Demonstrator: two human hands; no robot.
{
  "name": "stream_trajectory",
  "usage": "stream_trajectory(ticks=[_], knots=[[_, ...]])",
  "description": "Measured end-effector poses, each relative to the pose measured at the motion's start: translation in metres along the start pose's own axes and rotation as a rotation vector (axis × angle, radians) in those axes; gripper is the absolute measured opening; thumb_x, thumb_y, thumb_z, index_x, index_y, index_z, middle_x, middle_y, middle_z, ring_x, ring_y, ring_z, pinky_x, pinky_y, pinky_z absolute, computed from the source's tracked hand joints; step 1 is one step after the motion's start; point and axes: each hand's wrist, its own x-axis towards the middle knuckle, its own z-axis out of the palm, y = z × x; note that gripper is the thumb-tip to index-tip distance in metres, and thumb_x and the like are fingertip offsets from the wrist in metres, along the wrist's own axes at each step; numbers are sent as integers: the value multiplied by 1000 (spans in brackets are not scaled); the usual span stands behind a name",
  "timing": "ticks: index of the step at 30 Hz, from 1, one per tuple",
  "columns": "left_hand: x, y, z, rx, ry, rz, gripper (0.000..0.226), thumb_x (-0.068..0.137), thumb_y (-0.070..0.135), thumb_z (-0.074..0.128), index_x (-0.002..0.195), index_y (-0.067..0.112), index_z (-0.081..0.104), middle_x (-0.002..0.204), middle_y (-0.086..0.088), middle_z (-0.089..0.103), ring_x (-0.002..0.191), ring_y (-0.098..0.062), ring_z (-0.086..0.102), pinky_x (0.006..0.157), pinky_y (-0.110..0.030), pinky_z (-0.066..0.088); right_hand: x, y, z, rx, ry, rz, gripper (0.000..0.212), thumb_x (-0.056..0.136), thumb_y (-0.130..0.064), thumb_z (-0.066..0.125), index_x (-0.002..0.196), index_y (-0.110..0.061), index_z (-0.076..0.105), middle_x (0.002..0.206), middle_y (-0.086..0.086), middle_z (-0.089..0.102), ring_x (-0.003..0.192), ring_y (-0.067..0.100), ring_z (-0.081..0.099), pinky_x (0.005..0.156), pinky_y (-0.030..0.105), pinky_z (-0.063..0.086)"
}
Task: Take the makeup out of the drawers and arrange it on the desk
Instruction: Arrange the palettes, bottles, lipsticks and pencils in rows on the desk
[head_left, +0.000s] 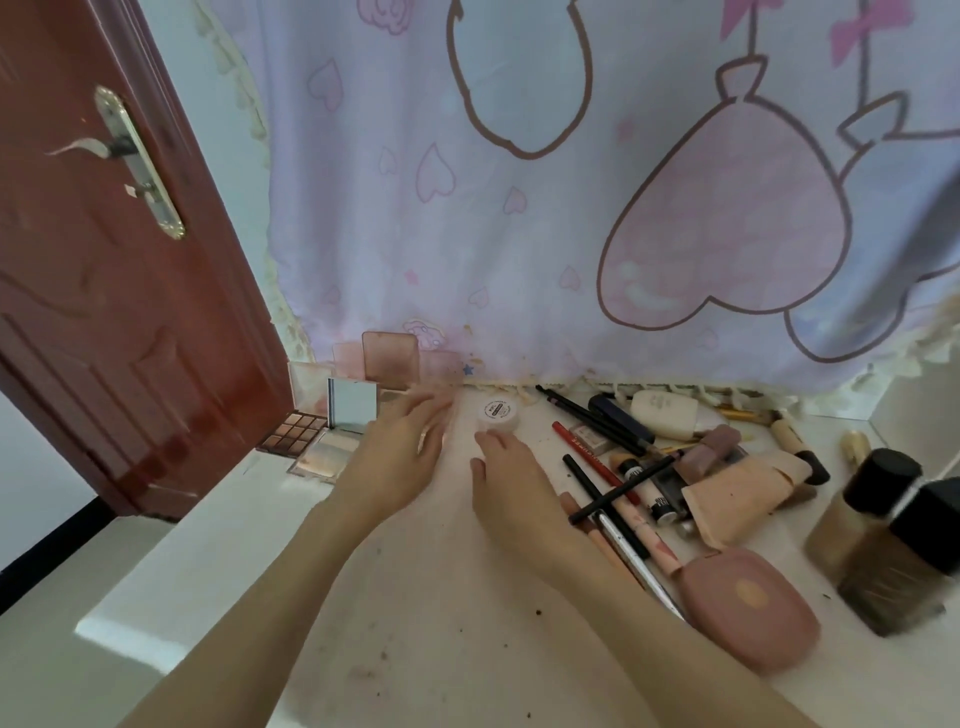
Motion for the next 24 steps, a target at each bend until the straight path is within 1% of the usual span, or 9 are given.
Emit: stream_trajectory(ticks=[2,5,7,9,11,14,17,20,24], knots=[[-20,12,13,-73,-6,17,35,92,6,47,125,9,55,131,-8,49,121,-24,45,101,-30,35,-11,12,-21,-54,80,-15,39,100,-18,33,138,-11,38,144,5,37,132,19,31,105,30,27],[-44,30,36,-135,-61,29,34,94,8,43,126,15,54,132,-2,47,122,-16,44,101,-15,25,-28,38,-57,-174,140,9,36,99,-17,36,133,-9,45,136,8,45,126,23,37,102,29,27],[-53,40,50,-148,-96,48,35,95,12,40,127,20,52,135,2,45,123,-12,43,102,-15,25,-36,57,-79,-246,148,59,35,99,-18,37,131,-9,47,132,11,48,121,25,41,100,31,29],[-57,46,61,-116,-93,60,35,96,15,40,128,20,52,138,1,44,127,-14,40,107,-20,25,-42,74,-95,-333,182,141,35,98,-20,38,130,-9,47,130,11,49,119,25,43,98,33,30],[-58,49,67,-58,-70,55,37,97,20,38,132,21,49,142,2,42,132,-14,35,109,-20,19,-42,89,-107,-357,203,211,34,97,-21,40,127,-7,48,129,12,49,119,28,43,98,36,33],[-58,49,71,1,-77,61,40,99,24,32,138,26,40,148,7,34,137,-9,24,112,-21,10,-31,102,-120,-386,168,292,36,96,-21,43,128,-3,47,131,17,47,122,30,41,97,37,36],[-58,49,72,47,-94,79,42,99,27,28,141,28,33,150,9,28,139,-7,18,112,-20,4,-12,109,-128,-467,93,352,37,93,-21,46,125,-3,46,127,17,47,117,32,45,92,36,39],[-59,49,72,64,-93,86,43,100,27,27,142,30,30,151,11,25,140,-6,15,110,-17,-1,7,113,-131,-542,-19,378,44,89,-24,51,127,-4,44,128,17,45,117,32,44,93,39,40],[-57,50,74,74,-114,87,45,99,27,25,144,32,24,153,12,19,141,-5,10,110,-18,-3,24,122,-130,-558,-103,374,43,88,-22,56,126,-5,47,126,16,51,112,30,51,86,36,44]])
